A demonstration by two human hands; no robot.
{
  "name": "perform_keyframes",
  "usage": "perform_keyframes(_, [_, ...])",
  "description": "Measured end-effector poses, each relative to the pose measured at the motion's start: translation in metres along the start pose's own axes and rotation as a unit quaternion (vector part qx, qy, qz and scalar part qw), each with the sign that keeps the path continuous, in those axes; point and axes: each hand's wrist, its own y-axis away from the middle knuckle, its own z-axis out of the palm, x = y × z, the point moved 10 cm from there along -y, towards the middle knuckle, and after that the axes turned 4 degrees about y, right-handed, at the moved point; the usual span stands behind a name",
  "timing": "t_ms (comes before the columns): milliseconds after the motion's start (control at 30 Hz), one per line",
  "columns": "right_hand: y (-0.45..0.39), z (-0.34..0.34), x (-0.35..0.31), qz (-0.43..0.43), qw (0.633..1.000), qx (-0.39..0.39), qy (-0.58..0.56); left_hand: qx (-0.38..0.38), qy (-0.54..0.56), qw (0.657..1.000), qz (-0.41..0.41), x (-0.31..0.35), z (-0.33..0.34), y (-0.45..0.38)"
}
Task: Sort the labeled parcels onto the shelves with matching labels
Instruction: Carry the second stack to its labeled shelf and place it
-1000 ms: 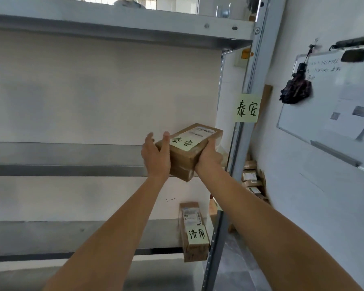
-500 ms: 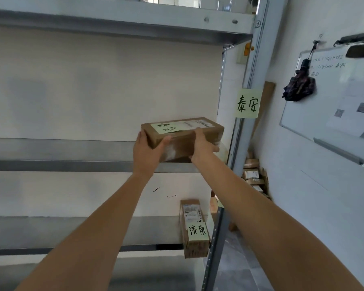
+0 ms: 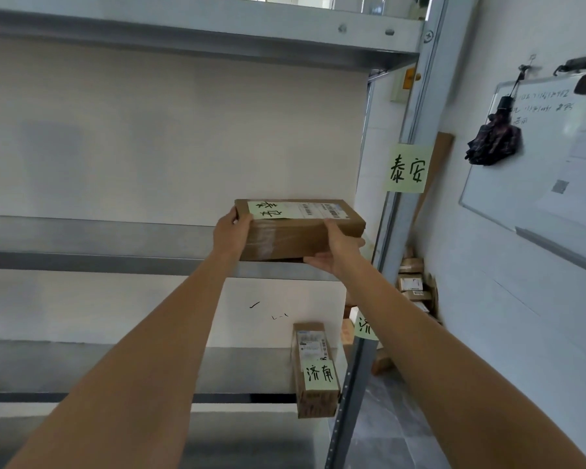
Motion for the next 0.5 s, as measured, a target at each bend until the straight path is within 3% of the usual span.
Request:
perform_keyframes(133, [-0.006, -0.018, 0.0, -0.01, 0.999, 0.05, 0.011, -0.049, -0.017, 0.998, -0.03, -0.009, 0.007, -0.007])
perform_keyframes(333, [-0.009, -0.024, -0.004, 0.0, 0.997, 0.033, 0.068, -0.049, -0.049, 0.998, -0.009, -0.001, 0.009, -0.012])
perform_keyframes(500, [-0.01, -0.028, -0.006, 0.004, 0.995, 0.021, 0.096, -0.083, -0.011, 0.995, -0.044, -0.063, 0.023, -0.059])
